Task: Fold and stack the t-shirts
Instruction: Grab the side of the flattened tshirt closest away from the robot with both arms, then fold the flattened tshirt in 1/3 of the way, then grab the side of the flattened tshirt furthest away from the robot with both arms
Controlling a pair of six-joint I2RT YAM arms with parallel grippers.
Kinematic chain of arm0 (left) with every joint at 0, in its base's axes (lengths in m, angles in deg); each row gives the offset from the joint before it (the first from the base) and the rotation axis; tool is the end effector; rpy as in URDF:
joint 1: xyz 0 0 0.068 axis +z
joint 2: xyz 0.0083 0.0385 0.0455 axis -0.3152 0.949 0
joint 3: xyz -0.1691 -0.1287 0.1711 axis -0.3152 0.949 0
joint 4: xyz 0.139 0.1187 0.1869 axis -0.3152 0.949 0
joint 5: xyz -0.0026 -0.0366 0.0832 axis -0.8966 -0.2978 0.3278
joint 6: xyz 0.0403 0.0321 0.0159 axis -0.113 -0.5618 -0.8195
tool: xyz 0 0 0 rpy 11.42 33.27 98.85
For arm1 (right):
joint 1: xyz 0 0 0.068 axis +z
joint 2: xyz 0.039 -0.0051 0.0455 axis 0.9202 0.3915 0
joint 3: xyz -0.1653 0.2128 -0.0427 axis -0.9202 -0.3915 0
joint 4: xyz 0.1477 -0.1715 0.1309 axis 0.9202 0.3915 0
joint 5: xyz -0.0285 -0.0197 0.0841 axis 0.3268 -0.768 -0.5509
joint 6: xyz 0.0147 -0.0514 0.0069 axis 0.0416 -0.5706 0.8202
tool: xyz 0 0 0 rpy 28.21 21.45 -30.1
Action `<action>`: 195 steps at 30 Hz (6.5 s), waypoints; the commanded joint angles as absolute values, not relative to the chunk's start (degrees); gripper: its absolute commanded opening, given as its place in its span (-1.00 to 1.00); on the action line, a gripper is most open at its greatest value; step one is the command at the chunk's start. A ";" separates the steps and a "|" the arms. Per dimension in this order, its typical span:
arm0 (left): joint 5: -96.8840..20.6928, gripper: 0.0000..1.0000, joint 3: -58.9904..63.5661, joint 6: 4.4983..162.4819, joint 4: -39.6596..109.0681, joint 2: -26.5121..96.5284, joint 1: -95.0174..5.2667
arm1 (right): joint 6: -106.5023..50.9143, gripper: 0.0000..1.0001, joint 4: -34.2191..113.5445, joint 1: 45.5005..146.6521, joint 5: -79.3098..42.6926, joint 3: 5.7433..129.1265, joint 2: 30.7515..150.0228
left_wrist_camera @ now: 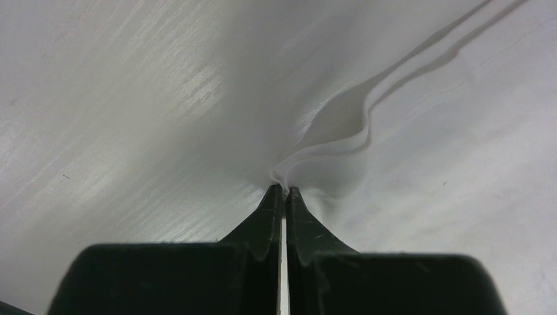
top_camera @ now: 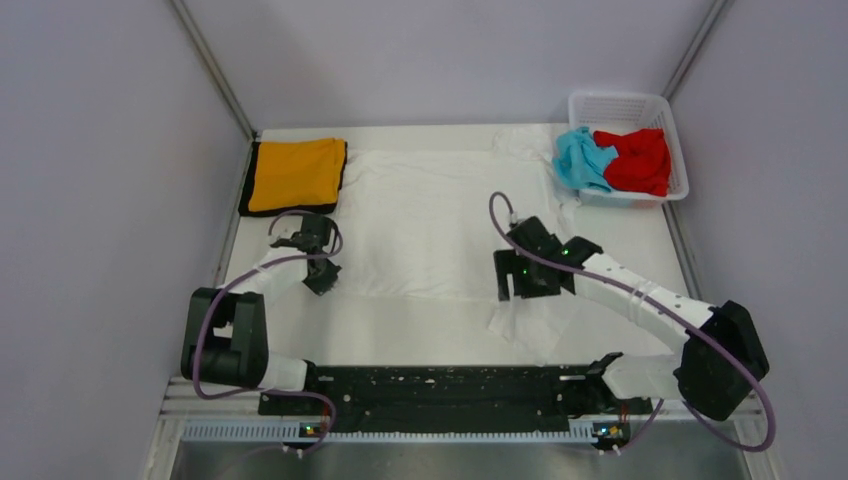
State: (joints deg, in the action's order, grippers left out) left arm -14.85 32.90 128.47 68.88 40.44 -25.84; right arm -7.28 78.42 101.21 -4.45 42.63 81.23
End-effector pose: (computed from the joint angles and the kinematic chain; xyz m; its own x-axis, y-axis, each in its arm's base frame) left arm 0.2394 -0.0220 0.1628 -0.5540 -0.7403 -0.3807 -0.7600 0.6365 -0.1317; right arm 0.2024 0.1331 0.2371 -0.8754 -0.0440 -0.4814 -0.1278 0.9815 0.1429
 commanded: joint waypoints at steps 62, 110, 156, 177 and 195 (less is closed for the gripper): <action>-16.72 -1.00 21.55 125.67 73.86 39.34 -24.90 | -5.51 -1.00 82.83 94.53 4.62 53.54 83.80; -19.43 0.81 -1.91 120.73 74.06 57.25 -23.79 | -11.98 0.97 71.79 82.27 2.46 76.05 111.31; -25.41 0.83 48.53 135.18 71.07 21.36 -35.95 | 6.39 0.97 76.83 99.38 -12.16 20.38 72.67; -22.89 0.88 48.67 138.29 82.42 9.42 -36.73 | 7.96 0.97 78.17 100.24 -7.12 23.60 65.15; -3.83 0.97 10.69 127.55 84.84 37.30 -33.92 | -2.04 0.97 67.77 100.09 4.66 35.54 66.00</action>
State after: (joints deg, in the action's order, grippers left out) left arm -9.69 15.41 130.74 83.61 31.48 -35.78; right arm 0.35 69.98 99.46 2.02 34.35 65.88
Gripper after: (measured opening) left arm 0.986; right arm 0.987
